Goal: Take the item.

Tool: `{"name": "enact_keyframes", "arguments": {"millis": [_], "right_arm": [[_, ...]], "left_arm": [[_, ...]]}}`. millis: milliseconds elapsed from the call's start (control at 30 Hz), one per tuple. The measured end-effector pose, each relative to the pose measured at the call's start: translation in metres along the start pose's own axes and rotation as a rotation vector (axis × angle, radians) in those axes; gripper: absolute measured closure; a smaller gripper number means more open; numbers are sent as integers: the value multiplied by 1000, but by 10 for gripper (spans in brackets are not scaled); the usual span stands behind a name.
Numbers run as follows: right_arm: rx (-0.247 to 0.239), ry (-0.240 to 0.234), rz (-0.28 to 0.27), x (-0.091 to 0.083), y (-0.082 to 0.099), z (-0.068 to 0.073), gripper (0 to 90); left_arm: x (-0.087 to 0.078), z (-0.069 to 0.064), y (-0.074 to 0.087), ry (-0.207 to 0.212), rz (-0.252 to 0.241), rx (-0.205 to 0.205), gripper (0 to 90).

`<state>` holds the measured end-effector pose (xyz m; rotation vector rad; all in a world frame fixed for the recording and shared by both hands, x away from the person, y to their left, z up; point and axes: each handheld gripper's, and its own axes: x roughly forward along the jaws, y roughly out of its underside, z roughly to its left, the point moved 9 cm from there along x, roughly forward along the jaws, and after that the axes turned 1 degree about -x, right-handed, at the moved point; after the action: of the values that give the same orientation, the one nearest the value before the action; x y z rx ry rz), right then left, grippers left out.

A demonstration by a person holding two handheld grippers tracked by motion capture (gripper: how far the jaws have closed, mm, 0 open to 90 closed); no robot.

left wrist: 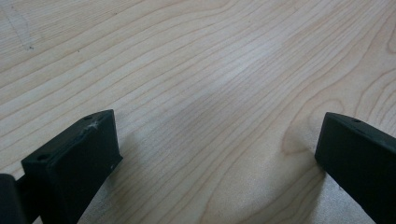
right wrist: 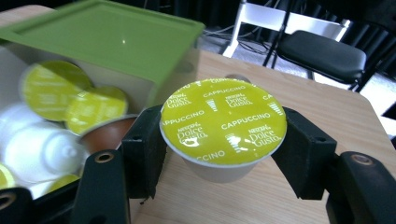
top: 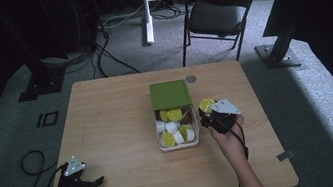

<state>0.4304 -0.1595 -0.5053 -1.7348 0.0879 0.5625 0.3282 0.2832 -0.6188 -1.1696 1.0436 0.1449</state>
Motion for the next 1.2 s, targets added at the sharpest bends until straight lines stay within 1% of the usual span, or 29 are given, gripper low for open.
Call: {"name": "enact_keyframes", "arguments": {"millis": [67, 133, 200, 300, 367, 400, 433, 733, 900, 967, 1067, 1167, 1200], "right_arm": [[8, 4, 8, 3, 4, -3, 384], [4, 14, 21, 7, 11, -6, 384], [31, 5, 35, 11, 18, -7, 384], [50, 3, 56, 17, 28, -9, 384], [54, 3, 61, 19, 30, -10, 384], [63, 4, 80, 23, 37, -11, 384], [66, 7, 85, 26, 40, -12, 384], [120, 10, 141, 41, 64, -17, 383], [134, 10, 168, 47, 74, -20, 383], [139, 8, 171, 48, 76, -20, 384], [152, 21, 183, 50, 81, -24, 383], [151, 36, 195, 53, 86, -27, 383], [157, 35, 198, 54, 87, -28, 383]], "left_arm": [[0, 0, 0, 0, 0, 0, 6], [0, 0, 0, 0, 0, 0, 6], [0, 0, 0, 0, 0, 0, 6], [0, 0, 0, 0, 0, 0, 6], [0, 0, 0, 0, 0, 0, 6], [0, 0, 0, 0, 0, 0, 5], [0, 0, 0, 0, 0, 0, 6], [0, 0, 0, 0, 0, 0, 6], [0, 0, 0, 0, 0, 0, 5], [0, 0, 0, 0, 0, 0, 6], [0, 0, 0, 0, 0, 0, 5], [0, 0, 0, 0, 0, 0, 5], [0, 0, 0, 0, 0, 0, 6]]}}
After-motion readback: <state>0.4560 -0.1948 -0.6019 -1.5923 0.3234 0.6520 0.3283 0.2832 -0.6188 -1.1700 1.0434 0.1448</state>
